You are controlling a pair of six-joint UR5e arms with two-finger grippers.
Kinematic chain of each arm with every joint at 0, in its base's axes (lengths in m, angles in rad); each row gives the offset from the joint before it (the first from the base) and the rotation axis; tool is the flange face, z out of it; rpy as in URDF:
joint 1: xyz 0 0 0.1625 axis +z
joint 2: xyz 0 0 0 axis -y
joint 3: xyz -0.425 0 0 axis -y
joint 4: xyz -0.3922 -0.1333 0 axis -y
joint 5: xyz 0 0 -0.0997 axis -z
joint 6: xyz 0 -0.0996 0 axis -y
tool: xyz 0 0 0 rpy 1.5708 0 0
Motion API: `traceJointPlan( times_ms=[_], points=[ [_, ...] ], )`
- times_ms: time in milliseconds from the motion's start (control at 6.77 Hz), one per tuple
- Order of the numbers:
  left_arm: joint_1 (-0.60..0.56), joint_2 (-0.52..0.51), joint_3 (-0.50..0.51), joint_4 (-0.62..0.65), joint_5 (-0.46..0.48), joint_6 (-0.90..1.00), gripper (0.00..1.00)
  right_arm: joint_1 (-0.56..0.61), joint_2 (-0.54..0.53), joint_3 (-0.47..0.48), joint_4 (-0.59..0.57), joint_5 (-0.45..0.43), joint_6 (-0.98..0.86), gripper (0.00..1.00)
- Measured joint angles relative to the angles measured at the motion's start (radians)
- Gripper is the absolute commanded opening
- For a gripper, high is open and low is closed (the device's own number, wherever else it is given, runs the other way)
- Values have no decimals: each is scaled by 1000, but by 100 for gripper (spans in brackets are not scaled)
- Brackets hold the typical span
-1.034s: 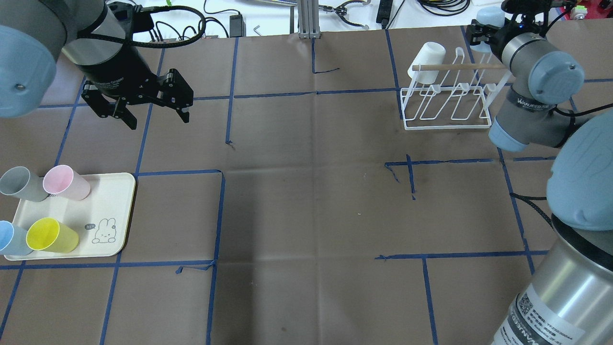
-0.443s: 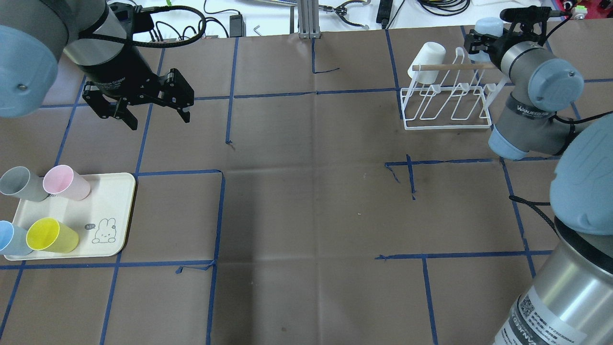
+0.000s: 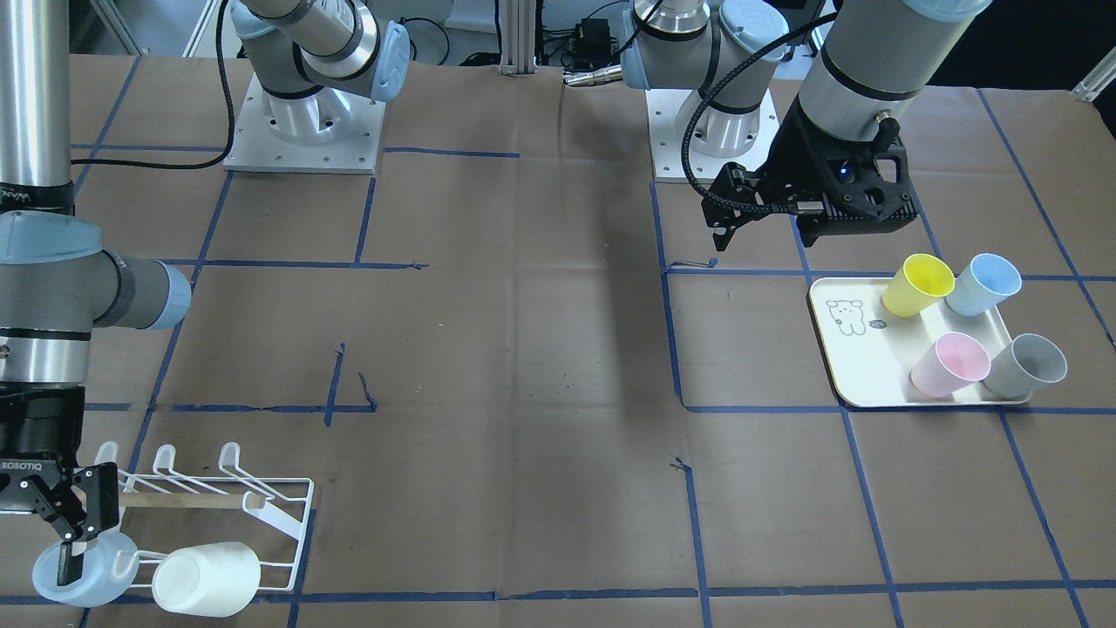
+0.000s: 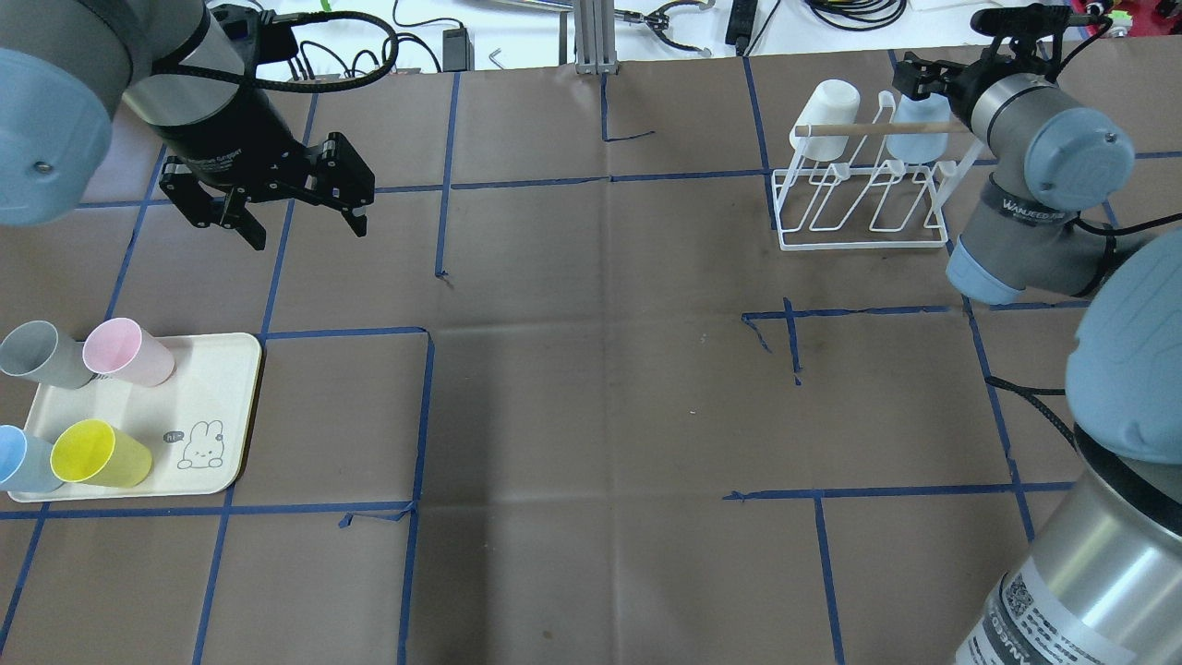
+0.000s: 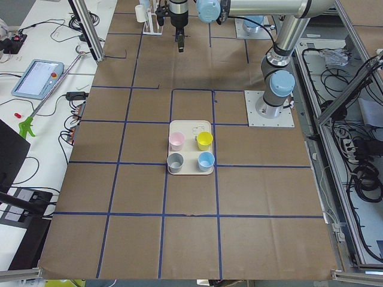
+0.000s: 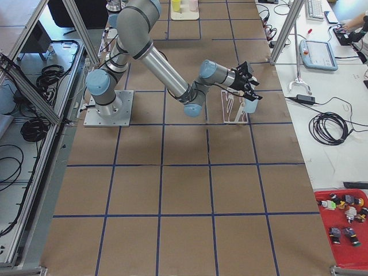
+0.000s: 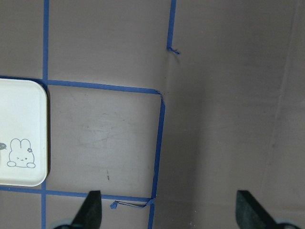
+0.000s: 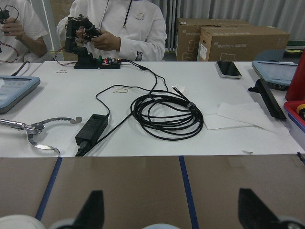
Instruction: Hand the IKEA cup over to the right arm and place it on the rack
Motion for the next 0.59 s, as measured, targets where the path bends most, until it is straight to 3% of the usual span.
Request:
traceJointPlan(
  times_ms=[148,295,591],
  points=[
    [-1,-1,1,0,0,2,99,3,-39,-3,15,5,0,100],
    [-1,-2,1,0,0,5,99,6,-97,-4,105,5,-1,100],
    [-1,-2,1,0,0,9,99,20,-237,-7,473,0,-6,100]
  ],
)
